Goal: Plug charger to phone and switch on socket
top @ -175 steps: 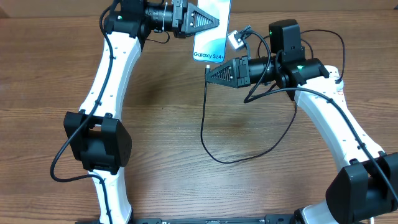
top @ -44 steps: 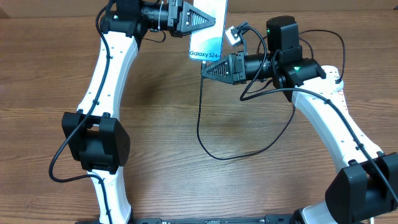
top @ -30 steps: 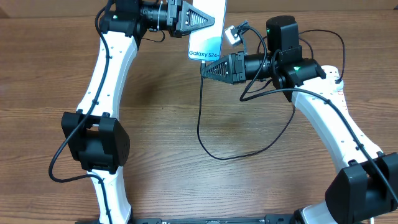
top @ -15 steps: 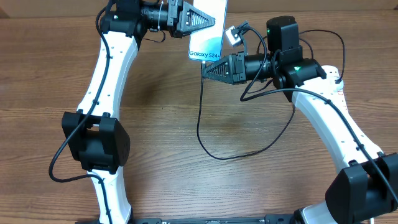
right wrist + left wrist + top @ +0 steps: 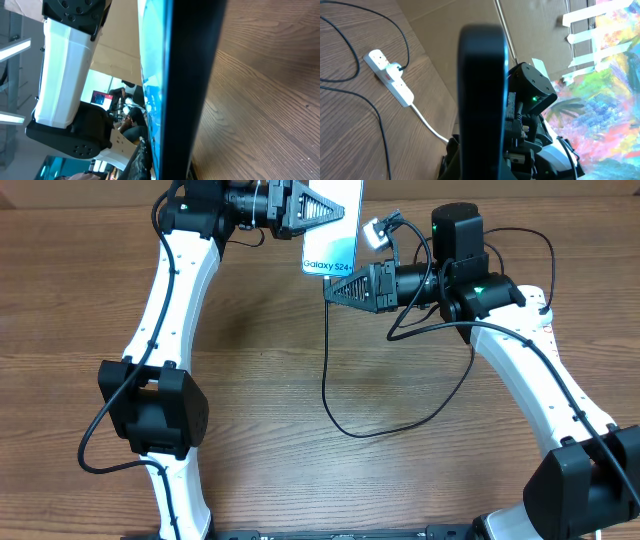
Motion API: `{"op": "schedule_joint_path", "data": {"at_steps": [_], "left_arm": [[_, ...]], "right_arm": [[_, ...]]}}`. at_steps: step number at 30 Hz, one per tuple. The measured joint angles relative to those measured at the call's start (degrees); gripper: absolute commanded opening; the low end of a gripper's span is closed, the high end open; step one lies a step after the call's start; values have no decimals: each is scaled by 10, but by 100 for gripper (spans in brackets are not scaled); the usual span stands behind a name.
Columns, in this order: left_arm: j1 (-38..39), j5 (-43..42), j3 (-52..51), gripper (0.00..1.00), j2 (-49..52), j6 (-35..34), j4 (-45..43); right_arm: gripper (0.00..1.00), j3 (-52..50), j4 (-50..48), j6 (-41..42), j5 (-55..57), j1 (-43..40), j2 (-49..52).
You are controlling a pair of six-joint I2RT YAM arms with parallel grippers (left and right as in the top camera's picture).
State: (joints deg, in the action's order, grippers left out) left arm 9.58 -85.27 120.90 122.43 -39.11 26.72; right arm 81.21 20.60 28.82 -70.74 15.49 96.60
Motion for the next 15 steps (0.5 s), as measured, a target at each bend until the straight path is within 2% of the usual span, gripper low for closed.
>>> {"op": "schedule_joint_path", "data": {"at_steps": [15], "left_arm": [[-4,16,2,4,0,-26,-4]], "right_arm": [[4,0,-29,25,21,2,0]]}}
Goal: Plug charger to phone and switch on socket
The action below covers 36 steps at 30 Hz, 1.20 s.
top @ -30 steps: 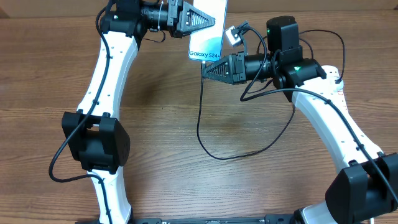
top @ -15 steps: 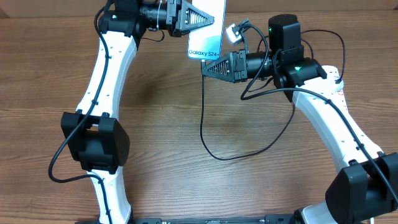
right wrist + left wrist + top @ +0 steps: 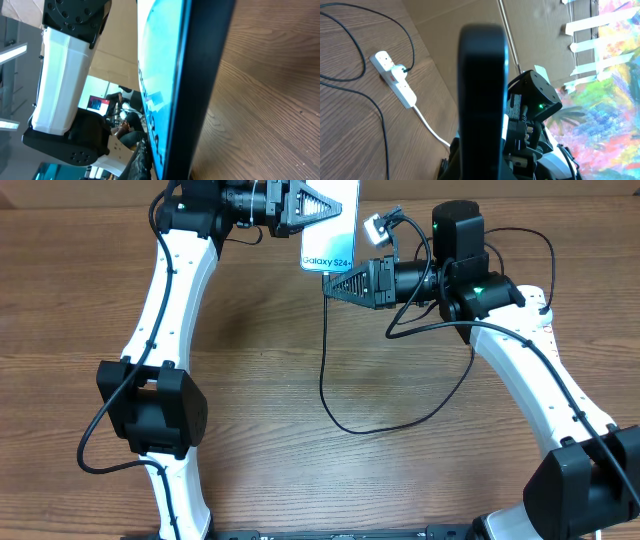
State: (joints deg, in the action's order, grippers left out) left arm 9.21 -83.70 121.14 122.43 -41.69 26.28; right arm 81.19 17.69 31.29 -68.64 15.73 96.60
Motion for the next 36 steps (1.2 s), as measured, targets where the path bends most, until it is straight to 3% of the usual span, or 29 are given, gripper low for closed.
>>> {"op": "schedule_joint_path", "data": {"at_steps": [31,36], "left_arm": [[-6,4,2,4,0,-1,0],[-6,5,2,4,0,4,0]], "right_arm": [[4,-3,-34,35,7,4,0],[29,-3,-39,37,0,3,0]]}}
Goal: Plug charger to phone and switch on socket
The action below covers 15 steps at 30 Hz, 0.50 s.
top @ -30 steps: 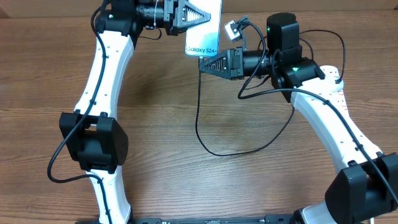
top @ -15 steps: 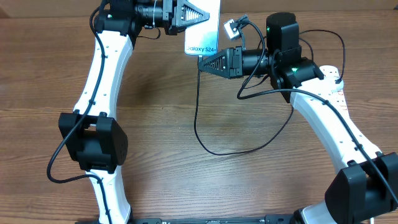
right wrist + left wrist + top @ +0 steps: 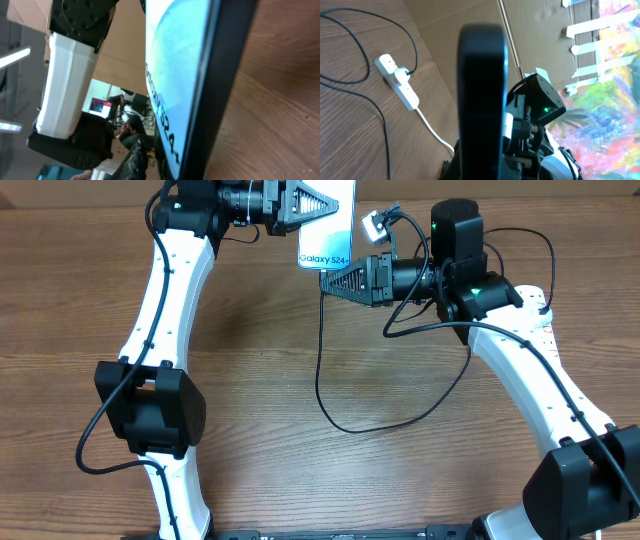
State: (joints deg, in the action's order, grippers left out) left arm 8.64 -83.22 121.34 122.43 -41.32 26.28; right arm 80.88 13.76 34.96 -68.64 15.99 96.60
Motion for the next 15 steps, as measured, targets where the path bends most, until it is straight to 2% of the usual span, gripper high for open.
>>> {"op": "schedule_joint_path", "data": {"at_steps": [2,6,9,12,15], "left_arm": [[0,2,0,4,0,7,0],[21,-25,0,4,0,12,11],[34,-25,0,4,0,13,11],[31,-37,0,4,0,23,11],[26,-43,0,4,0,52,11]], "right_arm": [[47,0,-1,4,-2,-3,0],[94,5,-8,1,24,-10,-1],[100,5,4,-3,40,-22,-2],[100,6,61,-4,47,-25,-3],[100,6,69,-20,32,-39,-3]]}}
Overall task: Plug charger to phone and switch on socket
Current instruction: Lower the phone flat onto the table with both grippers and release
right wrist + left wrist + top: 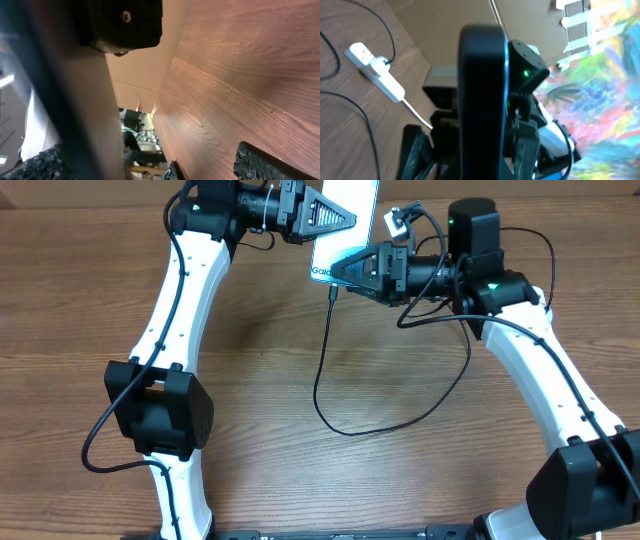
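My left gripper [350, 220] is shut on the phone [345, 235], holding it on edge above the back of the table, white screen up. In the left wrist view the phone [482, 95] is a dark slab between my fingers. My right gripper [338, 273] is at the phone's lower edge, and in the right wrist view its fingers [270, 161] stand well apart, so it is open. The black charger cable [318, 380] hangs from the phone's lower edge and loops over the table. Its plug meets the phone, but how deeply it sits cannot be told. The white socket strip [376, 75] lies on the table behind.
The wooden table [250, 440] carries the cable's loop at mid-right. A black lead is plugged into the socket strip, and a white cord runs off its near end. A cardboard wall stands behind the table. Both arms crowd the back centre.
My right gripper has opened at the phone's lower edge, and the cable's end now hangs from the phone. Both grippers and the phone have shifted a little to the right.
The left gripper held the phone up at the back of the table throughout. The right gripper brought the cable's plug end to the phone's lower edge and stayed pressed there across the earlier moments. Now it stands open with the cable hanging from the phone.
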Motion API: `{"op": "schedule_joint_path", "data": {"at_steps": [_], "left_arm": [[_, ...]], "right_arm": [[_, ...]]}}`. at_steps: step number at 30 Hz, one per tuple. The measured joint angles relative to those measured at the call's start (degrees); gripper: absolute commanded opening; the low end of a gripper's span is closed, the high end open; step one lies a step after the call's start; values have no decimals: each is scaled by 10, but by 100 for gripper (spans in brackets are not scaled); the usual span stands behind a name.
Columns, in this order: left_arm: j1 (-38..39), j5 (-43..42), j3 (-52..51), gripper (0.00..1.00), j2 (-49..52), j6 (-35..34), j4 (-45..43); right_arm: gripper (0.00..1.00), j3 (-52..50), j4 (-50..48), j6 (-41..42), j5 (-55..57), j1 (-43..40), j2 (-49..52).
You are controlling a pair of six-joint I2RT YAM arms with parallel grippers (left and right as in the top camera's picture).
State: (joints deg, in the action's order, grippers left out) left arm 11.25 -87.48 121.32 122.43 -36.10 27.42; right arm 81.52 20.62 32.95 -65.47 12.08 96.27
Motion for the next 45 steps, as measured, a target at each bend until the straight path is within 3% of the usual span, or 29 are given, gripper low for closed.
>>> {"op": "schedule_joint_path", "data": {"at_steps": [4,7,12,16,21,25,29,39,44,45], "left_arm": [[-4,-3,-1,4,0,94,37],[-5,21,-2,4,0,196,155],[-5,187,-7,4,0,350,327],[-4,263,-8,4,0,405,369],[6,365,-8,4,6,385,377],[19,430,-8,4,79,270,368],[19,441,-9,4,154,220,368],[19,444,-10,6,207,197,341],[19,473,-10,12,209,197,343],[19,475,-10,20,209,197,343]], "right_arm": [[100,2,42,-17,-22,-34,0],[100,5,154,-16,45,-68,0],[100,5,253,-30,190,-108,0],[100,5,306,-36,280,-108,0],[100,5,346,-39,317,-108,0],[100,-3,354,-41,326,-108,0],[100,-13,358,-41,328,-108,0],[100,-13,349,-41,329,-91,0],[100,-13,350,-41,329,-90,0],[100,-13,350,-41,329,-90,0]]}}
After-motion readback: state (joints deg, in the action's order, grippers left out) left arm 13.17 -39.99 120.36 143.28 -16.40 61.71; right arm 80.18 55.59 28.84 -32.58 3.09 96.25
